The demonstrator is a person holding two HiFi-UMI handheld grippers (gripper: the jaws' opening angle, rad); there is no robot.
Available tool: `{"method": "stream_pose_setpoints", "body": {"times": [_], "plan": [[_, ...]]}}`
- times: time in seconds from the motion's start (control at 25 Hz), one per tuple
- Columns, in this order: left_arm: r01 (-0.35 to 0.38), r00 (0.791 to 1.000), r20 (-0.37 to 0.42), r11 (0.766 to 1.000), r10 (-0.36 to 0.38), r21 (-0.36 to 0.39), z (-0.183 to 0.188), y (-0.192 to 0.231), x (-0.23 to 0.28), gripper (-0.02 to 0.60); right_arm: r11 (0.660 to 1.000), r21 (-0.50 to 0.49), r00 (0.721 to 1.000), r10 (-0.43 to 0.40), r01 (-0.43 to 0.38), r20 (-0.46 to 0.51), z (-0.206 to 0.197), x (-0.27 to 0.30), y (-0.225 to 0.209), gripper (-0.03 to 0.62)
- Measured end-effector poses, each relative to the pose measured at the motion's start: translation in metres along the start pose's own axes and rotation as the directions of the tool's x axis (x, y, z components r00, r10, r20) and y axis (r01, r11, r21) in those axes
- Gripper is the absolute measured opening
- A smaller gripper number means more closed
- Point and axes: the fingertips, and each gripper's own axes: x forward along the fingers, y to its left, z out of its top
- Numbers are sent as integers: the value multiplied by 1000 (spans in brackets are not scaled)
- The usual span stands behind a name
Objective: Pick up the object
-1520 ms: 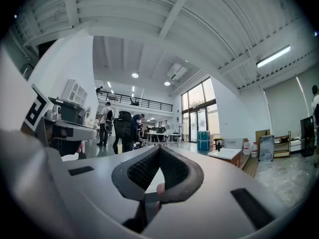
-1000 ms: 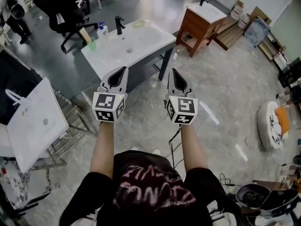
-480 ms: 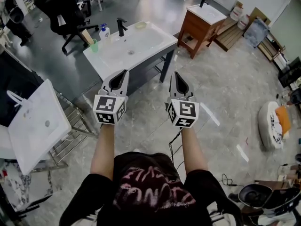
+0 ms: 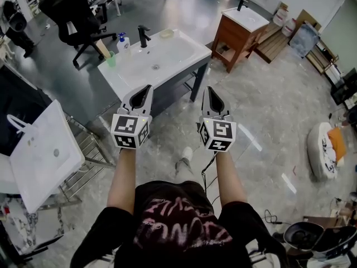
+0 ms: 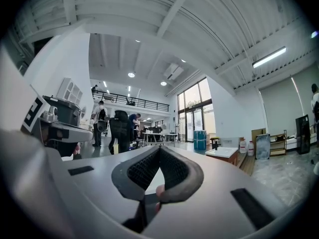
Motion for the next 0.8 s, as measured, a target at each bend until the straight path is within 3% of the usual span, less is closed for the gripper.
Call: {"method": "stream_pose_setpoints", "body": {"times": [0.32, 0.8], "plan": [[-6, 1000, -23, 1000, 6, 0, -9, 21, 75, 15, 1000, 9, 1000, 8, -8, -12, -15, 70, -39, 14], [-52, 997, -63, 998, 51, -16, -17, 58, 249, 15, 997, 22, 997, 70, -69, -42, -37, 228, -129, 14]]}}
